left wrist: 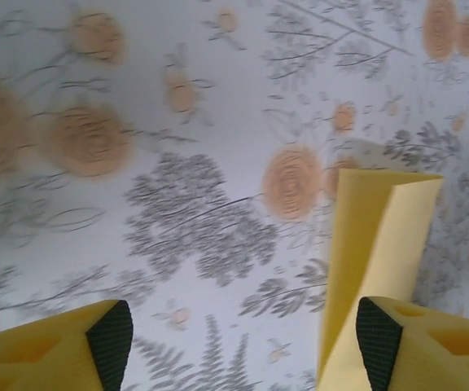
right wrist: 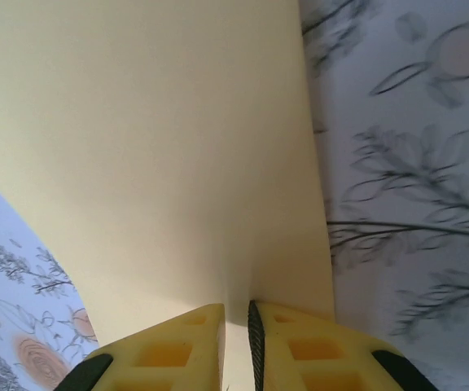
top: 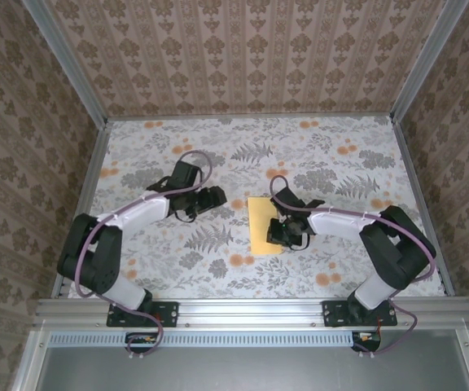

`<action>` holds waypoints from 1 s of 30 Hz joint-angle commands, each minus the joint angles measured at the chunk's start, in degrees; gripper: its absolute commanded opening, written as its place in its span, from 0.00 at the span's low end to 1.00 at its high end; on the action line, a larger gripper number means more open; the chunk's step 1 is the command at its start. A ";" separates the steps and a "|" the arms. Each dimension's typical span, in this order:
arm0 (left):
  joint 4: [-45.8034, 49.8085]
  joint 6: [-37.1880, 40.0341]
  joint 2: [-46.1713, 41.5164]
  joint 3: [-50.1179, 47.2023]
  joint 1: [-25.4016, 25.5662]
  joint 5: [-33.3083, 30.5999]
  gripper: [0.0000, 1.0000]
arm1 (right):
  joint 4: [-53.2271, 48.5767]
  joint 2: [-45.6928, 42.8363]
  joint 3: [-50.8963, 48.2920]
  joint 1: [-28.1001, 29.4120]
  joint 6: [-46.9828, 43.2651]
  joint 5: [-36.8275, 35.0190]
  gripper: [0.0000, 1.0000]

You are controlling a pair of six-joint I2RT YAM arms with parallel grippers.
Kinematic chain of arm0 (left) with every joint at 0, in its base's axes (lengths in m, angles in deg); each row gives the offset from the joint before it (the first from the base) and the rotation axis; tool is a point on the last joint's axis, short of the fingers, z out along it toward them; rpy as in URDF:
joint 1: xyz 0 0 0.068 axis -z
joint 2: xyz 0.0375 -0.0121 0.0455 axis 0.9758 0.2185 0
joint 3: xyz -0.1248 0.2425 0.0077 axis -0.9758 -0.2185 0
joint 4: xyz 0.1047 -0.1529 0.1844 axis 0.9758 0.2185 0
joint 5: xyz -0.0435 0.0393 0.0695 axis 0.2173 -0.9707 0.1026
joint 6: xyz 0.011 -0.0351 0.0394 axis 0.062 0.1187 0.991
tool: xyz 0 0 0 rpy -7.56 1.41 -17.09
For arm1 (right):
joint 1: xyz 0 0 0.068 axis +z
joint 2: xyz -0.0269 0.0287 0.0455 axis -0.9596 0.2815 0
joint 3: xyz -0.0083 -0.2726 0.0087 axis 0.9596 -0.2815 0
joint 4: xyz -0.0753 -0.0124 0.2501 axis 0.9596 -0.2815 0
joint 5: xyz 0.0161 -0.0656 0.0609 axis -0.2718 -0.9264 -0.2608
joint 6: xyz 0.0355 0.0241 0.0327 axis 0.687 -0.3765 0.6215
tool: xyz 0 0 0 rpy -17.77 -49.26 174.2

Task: Fold a paper plane with a square sheet of paper (pick it up from the middle)
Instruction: Move the paper to the center of the table, then rotate the paper at the center of the table.

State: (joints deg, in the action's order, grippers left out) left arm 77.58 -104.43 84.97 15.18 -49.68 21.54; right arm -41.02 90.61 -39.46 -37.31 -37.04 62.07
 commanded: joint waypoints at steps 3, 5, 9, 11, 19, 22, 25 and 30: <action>-0.24 1.49 -6.54 -5.88 -4.66 -1.46 0.88 | 3.41 6.57 2.90 4.05 11.14 -0.66 0.18; -0.24 2.44 -9.00 -7.95 -6.24 -1.47 0.94 | 5.49 8.72 4.24 5.14 14.85 -1.18 0.18; 0.08 4.10 -12.30 -10.57 -9.62 -0.45 1.00 | 8.29 13.07 9.97 6.83 20.88 -2.21 0.17; -0.37 5.21 -13.17 -11.14 -11.59 0.99 1.00 | 7.19 15.70 14.67 7.89 23.21 -4.09 0.17; 2.12 7.73 -14.22 -10.70 -14.43 3.11 0.99 | -2.48 17.67 28.38 8.86 20.64 -11.57 0.18; 2.32 7.32 -15.90 -11.27 -14.43 3.92 0.97 | -3.57 17.90 31.07 7.74 16.14 -12.22 0.18; 2.31 7.49 -17.79 -12.02 -14.43 4.95 0.94 | -3.68 20.61 33.85 5.63 12.80 -9.96 0.19; 0.41 7.31 -19.54 -12.82 -14.09 8.41 0.82 | -5.32 26.63 40.98 2.88 6.36 -7.77 0.18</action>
State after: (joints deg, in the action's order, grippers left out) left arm 78.45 -97.87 66.77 3.44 -63.93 26.63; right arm -42.46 113.38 -2.26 -33.18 -24.88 53.41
